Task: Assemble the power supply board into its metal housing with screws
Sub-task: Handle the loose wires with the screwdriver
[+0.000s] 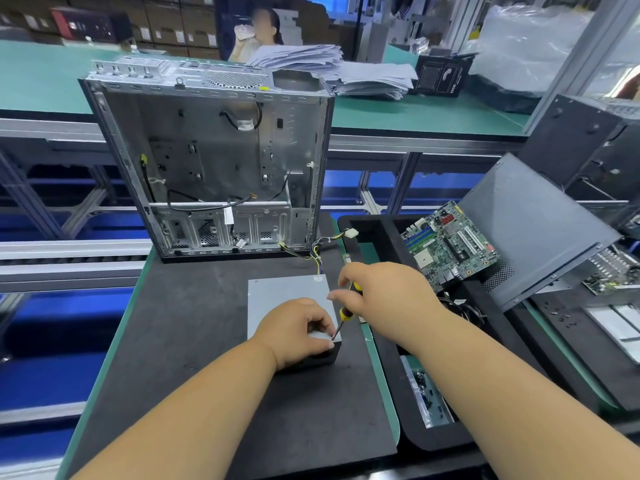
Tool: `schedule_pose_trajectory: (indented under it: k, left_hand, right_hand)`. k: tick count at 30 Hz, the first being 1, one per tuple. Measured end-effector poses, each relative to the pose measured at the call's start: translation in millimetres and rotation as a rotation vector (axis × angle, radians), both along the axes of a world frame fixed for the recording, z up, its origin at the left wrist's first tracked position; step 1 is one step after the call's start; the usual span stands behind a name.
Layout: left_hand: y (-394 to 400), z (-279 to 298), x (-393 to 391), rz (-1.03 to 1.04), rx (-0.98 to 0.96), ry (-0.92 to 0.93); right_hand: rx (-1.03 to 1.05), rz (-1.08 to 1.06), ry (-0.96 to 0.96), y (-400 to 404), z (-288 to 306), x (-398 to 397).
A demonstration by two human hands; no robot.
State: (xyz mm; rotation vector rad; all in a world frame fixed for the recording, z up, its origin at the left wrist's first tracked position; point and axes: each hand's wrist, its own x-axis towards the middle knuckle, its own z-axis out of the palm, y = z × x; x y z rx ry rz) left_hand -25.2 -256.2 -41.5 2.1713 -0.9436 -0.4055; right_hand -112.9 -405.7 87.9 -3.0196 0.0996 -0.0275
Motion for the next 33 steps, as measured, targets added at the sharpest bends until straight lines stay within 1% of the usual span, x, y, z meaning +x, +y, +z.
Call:
schedule_pose_trajectory:
  k: [2, 5, 7, 11, 13, 17, 20, 22, 24, 28, 30, 33]
  left_hand:
    - [0.1, -0.2, -0.2, -0.001, -0.003, -0.001]
    - [0.3, -0.3, 0.5, -0.014, -0.002, -0.005]
    - [0.4, -0.6, 0.7, -0.015, -0.001, -0.014]
    - [0.5, -1.1, 1.4, -0.017, 0.000, -0.031]
    - [0.3, -0.4, 1.0, -0.026, 0.002, -0.032]
    - [0.3, 1.8, -0.1, -0.027, -0.006, -0.023]
    - [0.3, 1.4, 0.0, -0.028, 0.001, -0.032]
    - [0.4, 0.7, 0.2, -0.027, -0.003, -0.025]
    - [0.4, 0.2, 0.4, -0.031, -0.009, -0.023]
    - [0.6, -1.5, 1.0, -0.037, -0.018, -0.025]
    - [0.7, -1.9, 1.1, -0.035, -0.017, -0.028]
    - [0.4, -3.6, 2.5, -0.044, -0.004, -0.045]
  right_hand:
    - [0.013, -0.005, -0.019, 0.1, -2.9, -0.9]
    - [0.089, 0.038, -0.056, 1.9, -1.3, -2.4]
    - [0.077, 0.063, -0.060, 0.9, -0.9, -1.7]
    - [0.038, -0.043, -0.045, -1.6, -3.9, 2.0]
    - [0.036, -0.057, -0.041, -2.4, -6.4, 2.0]
    - [0.137, 0.008, -0.067, -1.0, -2.5, 0.6]
    - [0.121, 0.007, -0.061, -0.6, -2.6, 1.1]
    - [0.066, -0.050, -0.073, 0.4, -4.3, 0.9]
    - [0.022, -0.058, -0.079, 0.9, -7.1, -0.3]
    - [0.135, 0.029, -0.072, 3.8, -5.5, -3.4]
    - [0.127, 0.063, -0.063, 5.0, -5.3, -3.4]
    - [0.080, 0.001, -0.096, 6.2, -7.2, -2.6]
